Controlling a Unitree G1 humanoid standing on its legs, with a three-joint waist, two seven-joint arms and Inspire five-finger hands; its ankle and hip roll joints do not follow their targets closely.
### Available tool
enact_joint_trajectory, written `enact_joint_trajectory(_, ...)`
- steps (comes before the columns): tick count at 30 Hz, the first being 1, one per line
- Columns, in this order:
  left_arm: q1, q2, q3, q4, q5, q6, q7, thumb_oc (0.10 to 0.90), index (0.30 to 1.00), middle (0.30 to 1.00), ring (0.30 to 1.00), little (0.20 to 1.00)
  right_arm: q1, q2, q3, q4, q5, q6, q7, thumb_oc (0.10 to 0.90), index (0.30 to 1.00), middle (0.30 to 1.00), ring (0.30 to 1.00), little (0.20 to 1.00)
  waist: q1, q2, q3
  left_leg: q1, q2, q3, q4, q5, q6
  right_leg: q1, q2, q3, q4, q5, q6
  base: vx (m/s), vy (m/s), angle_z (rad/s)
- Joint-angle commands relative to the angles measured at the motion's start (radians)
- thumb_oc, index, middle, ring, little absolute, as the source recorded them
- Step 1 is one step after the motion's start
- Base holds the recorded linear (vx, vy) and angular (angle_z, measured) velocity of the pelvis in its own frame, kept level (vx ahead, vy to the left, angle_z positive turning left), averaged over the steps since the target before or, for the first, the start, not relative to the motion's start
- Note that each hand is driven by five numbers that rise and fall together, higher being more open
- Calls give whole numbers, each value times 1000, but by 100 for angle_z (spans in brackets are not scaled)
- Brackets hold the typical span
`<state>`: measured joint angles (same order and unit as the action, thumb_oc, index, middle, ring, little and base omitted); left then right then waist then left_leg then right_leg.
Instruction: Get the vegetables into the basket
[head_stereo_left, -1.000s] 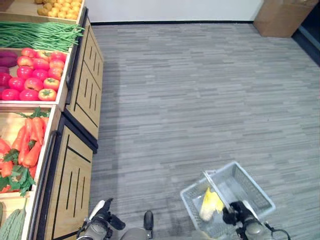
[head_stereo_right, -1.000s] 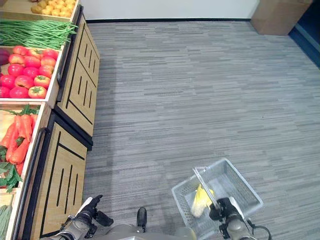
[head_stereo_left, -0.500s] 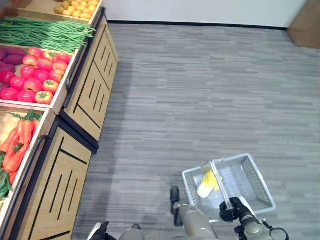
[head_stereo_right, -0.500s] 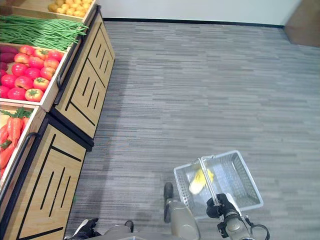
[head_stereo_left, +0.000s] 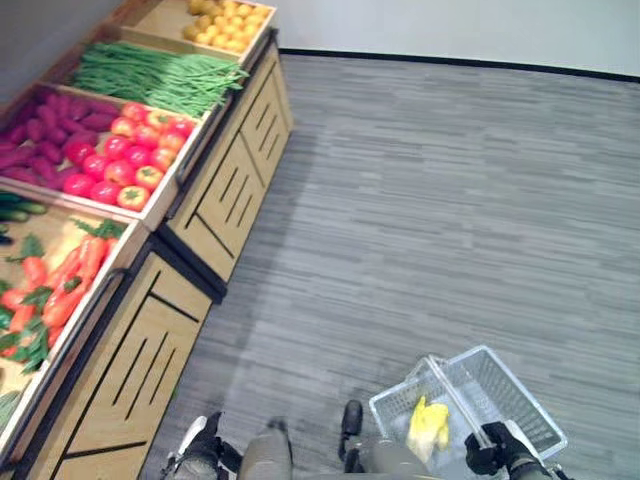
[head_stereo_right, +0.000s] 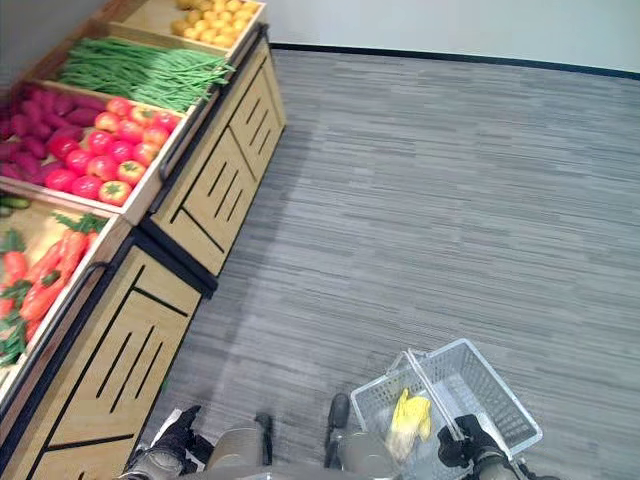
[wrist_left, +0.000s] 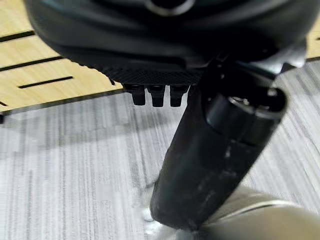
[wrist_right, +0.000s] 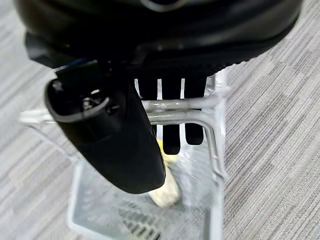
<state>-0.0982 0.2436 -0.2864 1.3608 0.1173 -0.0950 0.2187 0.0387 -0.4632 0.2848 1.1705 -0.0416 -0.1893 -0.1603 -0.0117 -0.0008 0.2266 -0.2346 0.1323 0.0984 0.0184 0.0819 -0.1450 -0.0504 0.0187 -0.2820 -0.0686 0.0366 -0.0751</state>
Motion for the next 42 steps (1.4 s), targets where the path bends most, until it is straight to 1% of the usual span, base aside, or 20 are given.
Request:
enact_joint_trajectory(1,-2,-3,-10,-5,7,-4,23,900,1000,1000,1000,1000,18,-84,-64,-79,9,-54,-53,400,300,300,300,300,-1,4,-6,4,-8,11,61,55,55,-8,-81,142,172,-105,118,222,112,-15)
enact_joint_trajectory(2,-1,2,-7,-4,16,2,27,900,1000,1000,1000,1000,18,-73,-73,-69,23,-53,-59,400,300,300,300,300,-8,9,-13,5,33,108,48,91,46,23,-81,133,174,-122,117,228,138,-14)
enact_joint_trajectory(3,2,3,-3,-4,18,5,26,900,1000,1000,1000,1000,21,-67,-79,-65,27,-50,-61,400,300,300,300,300,-6,12,-21,27,39,127,27,83,49,32,-83,134,177,-128,122,308,213,-9)
enact_joint_trajectory(8,6,4,-8,7,31,1,32,900,1000,1000,1000,1000,20,-53,-86,-42,16,-43,-67,400,300,300,300,300,0,4,-51,61,5,132,8,51,75,86,-132,133,156,-130,152,210,201,4)
enact_joint_trajectory(10,9,13,-1,9,26,-3,25,900,1000,1000,1000,1000,9,-39,-85,-29,11,-43,-66,400,300,300,300,300,9,-20,-61,61,-17,142,50,2,98,107,-171,146,138,-114,178,211,218,7)
enact_joint_trajectory(17,2,37,13,17,9,-11,23,900,1000,1000,1000,1000,-64,-9,-51,27,1,-45,-66,400,300,300,300,300,34,-62,-65,50,-72,149,87,-72,140,92,-233,172,154,-28,231,120,169,2)
enact_joint_trajectory(19,2,41,12,15,0,-15,19,900,1000,1000,1000,1000,-93,2,-39,27,1,-47,-72,400,300,300,300,300,44,-66,-67,77,-95,141,60,-86,168,41,-247,193,271,39,247,115,194,-5)
enact_joint_trajectory(20,2,41,12,15,0,-15,19,900,1000,1000,1000,1000,-93,2,-39,27,1,-47,-72,400,300,300,300,300,44,-66,-67,77,-95,141,60,-86,168,40,-247,194,271,39,247,68,129,-6)
enact_joint_trajectory(22,0,47,8,10,-4,-16,18,900,1000,1000,1000,1000,-111,14,-25,23,7,-55,-74,400,300,300,300,300,42,-58,-50,124,-102,119,39,-99,192,-41,-231,220,451,99,244,116,123,4)
enact_joint_trajectory(23,-2,47,3,11,-4,-17,18,900,1000,1000,1000,1000,-117,16,-21,27,10,-56,-73,400,300,300,300,300,39,-51,-43,147,-101,110,28,-103,195,-76,-226,218,487,111,239,241,88,16)
enact_joint_trajectory(24,-7,49,1,16,-12,-17,21,900,1000,1000,1000,1000,-130,22,-5,24,6,-59,-76,400,300,300,300,300,21,-39,-27,196,-98,86,-3,-103,185,-156,-191,230,474,69,219,228,-1,32)
enact_joint_trajectory(26,-13,47,1,18,-20,-21,23,900,1000,1000,1000,1000,-138,22,4,13,18,-61,-80,400,300,300,300,300,10,-38,-15,223,-98,55,-19,-101,169,-192,-167,248,382,49,215,219,-113,44)
enact_joint_trajectory(28,-22,46,18,25,-39,-25,20,900,1000,1000,1000,1000,-134,23,7,-9,21,-62,-82,400,300,300,300,300,-13,-44,2,266,-101,13,-43,-110,149,-214,-156,291,213,73,234,206,-173,60)
enact_joint_trajectory(32,-13,57,44,30,-47,-28,21,900,1000,1000,1000,1000,-86,18,3,-53,0,-54,-71,400,300,300,300,300,-34,-61,-13,307,-85,-56,-50,-128,120,-215,-151,349,130,111,258,249,-252,85)
enact_joint_trajectory(34,1,55,62,42,-62,-25,21,900,1000,1000,1000,1000,-83,18,5,-33,-5,-52,-70,400,300,300,300,300,-23,-68,-31,308,-67,-66,-35,-136,109,-188,-158,315,137,99,245,225,-428,134)
enact_joint_trajectory(35,18,51,86,63,-76,-17,14,900,1000,1000,1000,1000,-75,4,4,-18,-10,-56,-62,400,300,300,300,300,-17,-58,-54,306,-16,-88,-19,-122,78,-166,-126,291,157,64,215,226,-461,115)
enact_joint_trajectory(36,18,51,86,63,-76,-17,14,900,1000,1000,1000,1000,-75,3,4,-18,-10,-56,-62,400,300,300,300,300,-18,-58,-55,305,-16,-89,-18,-122,78,-166,-126,289,157,64,215,212,-450,74)
enact_joint_trajectory(39,18,42,82,60,-78,-13,13,900,1000,1000,1000,1000,-67,-34,-4,-45,-14,-60,-60,400,300,300,300,300,-13,-44,-57,268,26,-119,-3,-61,47,-160,-108,234,186,22,184,51,-278,18)
enact_joint_trajectory(41,6,33,65,55,-72,-13,17,900,1000,1000,1000,1000,-59,-49,-20,-52,-6,-59,-65,400,300,300,300,300,-23,-42,-51,237,37,-97,19,-47,41,-146,-118,189,184,3,174,30,-251,53)
enact_joint_trajectory(42,1,28,58,52,-72,-10,17,900,1000,1000,1000,1000,-56,-56,-27,-50,1,-59,-68,400,300,300,300,300,-30,-39,-48,222,45,-45,46,-39,41,-135,-128,166,182,-4,167,26,-209,101)
